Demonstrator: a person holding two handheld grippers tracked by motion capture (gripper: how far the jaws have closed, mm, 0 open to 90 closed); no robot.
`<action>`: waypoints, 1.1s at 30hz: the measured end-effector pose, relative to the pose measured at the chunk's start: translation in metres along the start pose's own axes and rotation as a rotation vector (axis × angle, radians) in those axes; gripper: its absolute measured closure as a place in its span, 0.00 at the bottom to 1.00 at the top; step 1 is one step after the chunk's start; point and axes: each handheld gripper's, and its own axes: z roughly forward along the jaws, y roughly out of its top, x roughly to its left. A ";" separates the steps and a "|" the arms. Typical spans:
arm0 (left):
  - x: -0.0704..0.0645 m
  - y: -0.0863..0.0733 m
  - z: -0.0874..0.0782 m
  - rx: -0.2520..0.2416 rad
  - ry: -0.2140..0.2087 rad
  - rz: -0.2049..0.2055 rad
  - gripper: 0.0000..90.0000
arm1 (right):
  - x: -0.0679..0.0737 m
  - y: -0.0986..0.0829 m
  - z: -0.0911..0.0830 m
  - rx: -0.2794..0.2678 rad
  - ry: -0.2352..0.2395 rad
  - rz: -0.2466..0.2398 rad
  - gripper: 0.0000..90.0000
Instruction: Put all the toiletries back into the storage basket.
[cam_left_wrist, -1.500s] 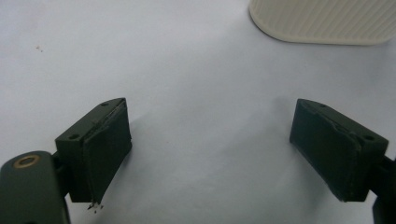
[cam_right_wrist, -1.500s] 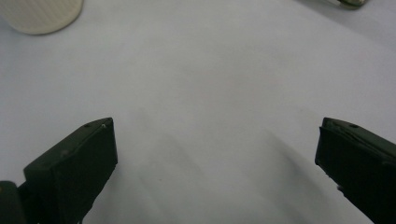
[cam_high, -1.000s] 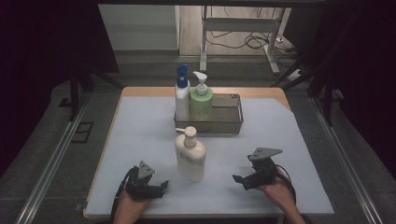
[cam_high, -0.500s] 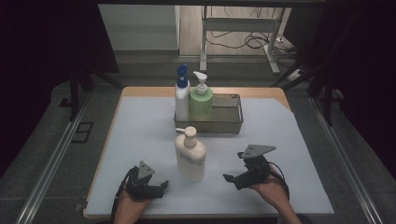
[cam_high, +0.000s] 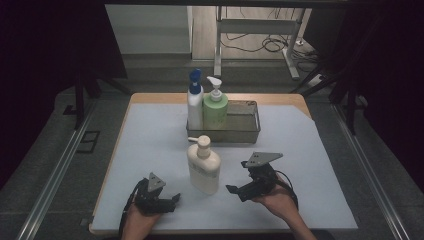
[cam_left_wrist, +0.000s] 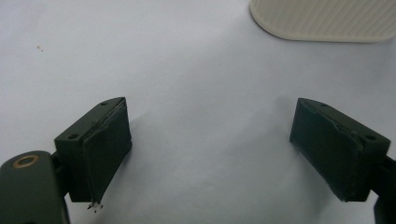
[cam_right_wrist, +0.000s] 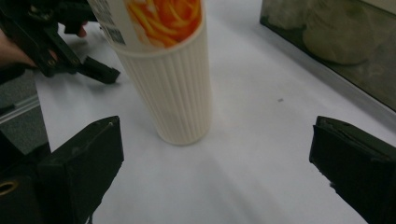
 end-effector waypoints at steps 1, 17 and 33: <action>0.000 0.000 0.000 0.000 0.000 0.000 0.14 | 0.001 0.002 0.001 -0.001 0.006 -0.002 0.04; 0.000 0.000 0.000 -0.001 -0.001 -0.002 0.14 | 0.019 0.030 0.014 -0.025 0.021 -0.035 0.11; 0.000 0.000 0.000 0.000 -0.001 -0.002 0.14 | 0.030 0.051 0.036 -0.024 0.024 -0.029 0.21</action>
